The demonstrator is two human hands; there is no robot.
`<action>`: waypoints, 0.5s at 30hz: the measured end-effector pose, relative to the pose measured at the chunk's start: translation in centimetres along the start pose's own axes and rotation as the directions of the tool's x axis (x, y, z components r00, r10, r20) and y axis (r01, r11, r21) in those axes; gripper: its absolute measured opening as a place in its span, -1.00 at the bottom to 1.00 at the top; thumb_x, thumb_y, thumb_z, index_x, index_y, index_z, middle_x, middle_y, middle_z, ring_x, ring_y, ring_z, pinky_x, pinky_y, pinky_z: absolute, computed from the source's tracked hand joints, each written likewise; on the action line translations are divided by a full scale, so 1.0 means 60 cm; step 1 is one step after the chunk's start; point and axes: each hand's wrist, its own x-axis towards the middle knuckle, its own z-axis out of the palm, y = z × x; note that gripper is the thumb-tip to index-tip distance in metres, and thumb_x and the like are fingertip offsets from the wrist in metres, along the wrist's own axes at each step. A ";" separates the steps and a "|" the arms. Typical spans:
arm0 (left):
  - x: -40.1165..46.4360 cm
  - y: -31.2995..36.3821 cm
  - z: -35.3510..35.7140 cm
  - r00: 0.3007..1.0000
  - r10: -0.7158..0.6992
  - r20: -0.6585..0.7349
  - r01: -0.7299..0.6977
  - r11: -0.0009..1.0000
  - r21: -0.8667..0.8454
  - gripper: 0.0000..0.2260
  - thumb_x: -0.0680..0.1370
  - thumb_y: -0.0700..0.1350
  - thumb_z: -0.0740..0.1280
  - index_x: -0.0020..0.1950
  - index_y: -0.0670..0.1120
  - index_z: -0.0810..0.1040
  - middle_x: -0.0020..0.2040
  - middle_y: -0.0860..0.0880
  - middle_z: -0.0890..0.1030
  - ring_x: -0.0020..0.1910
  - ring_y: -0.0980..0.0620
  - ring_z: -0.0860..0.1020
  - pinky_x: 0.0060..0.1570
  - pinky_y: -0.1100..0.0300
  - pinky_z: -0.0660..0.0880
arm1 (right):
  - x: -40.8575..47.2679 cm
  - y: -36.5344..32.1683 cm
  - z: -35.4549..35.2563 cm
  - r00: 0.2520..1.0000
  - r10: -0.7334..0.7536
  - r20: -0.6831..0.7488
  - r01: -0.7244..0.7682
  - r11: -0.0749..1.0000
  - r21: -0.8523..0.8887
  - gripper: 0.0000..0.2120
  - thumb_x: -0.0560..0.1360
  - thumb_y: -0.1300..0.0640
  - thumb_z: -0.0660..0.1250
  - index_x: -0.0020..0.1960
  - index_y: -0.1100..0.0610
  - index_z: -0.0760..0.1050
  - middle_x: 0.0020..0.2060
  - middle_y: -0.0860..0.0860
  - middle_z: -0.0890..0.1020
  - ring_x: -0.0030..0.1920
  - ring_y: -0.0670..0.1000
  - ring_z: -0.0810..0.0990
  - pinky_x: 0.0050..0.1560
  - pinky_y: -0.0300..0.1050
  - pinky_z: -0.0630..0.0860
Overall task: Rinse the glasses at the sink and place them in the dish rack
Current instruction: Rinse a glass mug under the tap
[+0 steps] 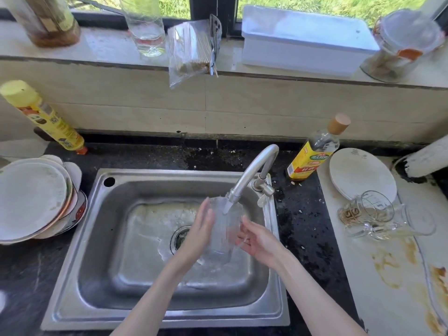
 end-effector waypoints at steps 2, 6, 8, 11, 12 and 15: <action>0.014 0.010 -0.006 0.999 0.002 -0.037 -0.004 0.999 -0.039 -0.55 0.57 0.22 -0.03 0.38 0.05 0.27 0.30 0.11 0.36 0.31 0.10 0.35 0.34 0.07 0.27 | -0.003 0.001 0.017 0.999 -0.003 0.040 0.005 1.000 -0.028 -0.78 0.57 0.04 0.19 0.06 0.14 0.51 -0.32 -0.03 0.65 -0.35 -0.11 0.61 -0.36 -0.28 0.53; 0.008 0.025 0.018 0.973 0.091 -0.212 -0.088 0.996 0.026 -0.78 0.64 0.03 -0.02 0.03 -0.07 0.32 -0.10 0.06 0.37 -0.12 0.13 0.40 -0.15 0.47 0.35 | -0.005 0.009 0.069 0.981 -0.173 -0.082 0.148 0.957 -0.248 -0.68 0.59 -0.02 0.18 -0.21 -0.01 0.65 -0.26 -0.07 0.65 -0.29 -0.12 0.55 -0.20 -0.21 0.43; 0.005 0.025 0.030 0.947 0.121 -0.298 -0.113 0.993 0.043 -0.83 0.63 -0.01 0.01 -0.06 -0.04 0.30 -0.14 0.04 0.34 -0.16 0.10 0.36 -0.24 0.47 0.32 | -0.013 0.015 0.084 0.965 -0.242 -0.099 0.204 0.933 -0.296 -0.65 0.64 0.00 0.04 -0.15 -0.07 0.56 -0.16 -0.12 0.61 -0.13 -0.14 0.54 -0.06 -0.21 0.45; 0.014 0.011 0.027 0.931 0.090 -0.353 -0.100 0.995 -0.011 -0.83 0.63 0.03 0.01 -0.09 0.01 0.29 -0.09 0.01 0.36 -0.14 0.10 0.37 -0.17 0.35 0.34 | -0.023 0.044 0.082 0.953 -0.304 -0.018 0.267 0.861 -0.433 -0.59 0.64 -0.09 -0.16 0.41 -0.07 0.22 0.38 -0.22 0.28 0.38 -0.20 0.18 0.40 -0.18 0.10; 0.018 0.008 0.024 0.927 0.080 -0.366 -0.096 0.995 -0.026 -0.83 0.62 0.04 0.01 -0.10 0.03 0.29 -0.09 0.00 0.36 -0.13 0.10 0.37 -0.15 0.29 0.34 | -0.023 0.059 0.080 0.954 -0.299 0.029 0.272 0.819 -0.505 -0.53 0.62 -0.12 -0.16 0.51 -0.05 0.02 0.45 -0.23 0.08 0.44 -0.22 0.01 0.44 -0.18 -0.03; 0.020 0.012 0.019 0.928 0.122 -0.353 -0.124 0.992 0.016 -0.86 0.63 -0.02 0.03 -0.08 0.02 0.31 -0.06 0.00 0.35 -0.07 0.11 0.37 -0.06 0.37 0.34 | -0.021 0.077 0.077 0.957 -0.287 0.046 0.269 0.816 -0.512 -0.43 0.60 -0.18 -0.08 0.53 -0.07 -0.17 0.44 -0.27 -0.04 0.48 -0.18 -0.09 0.43 -0.17 -0.07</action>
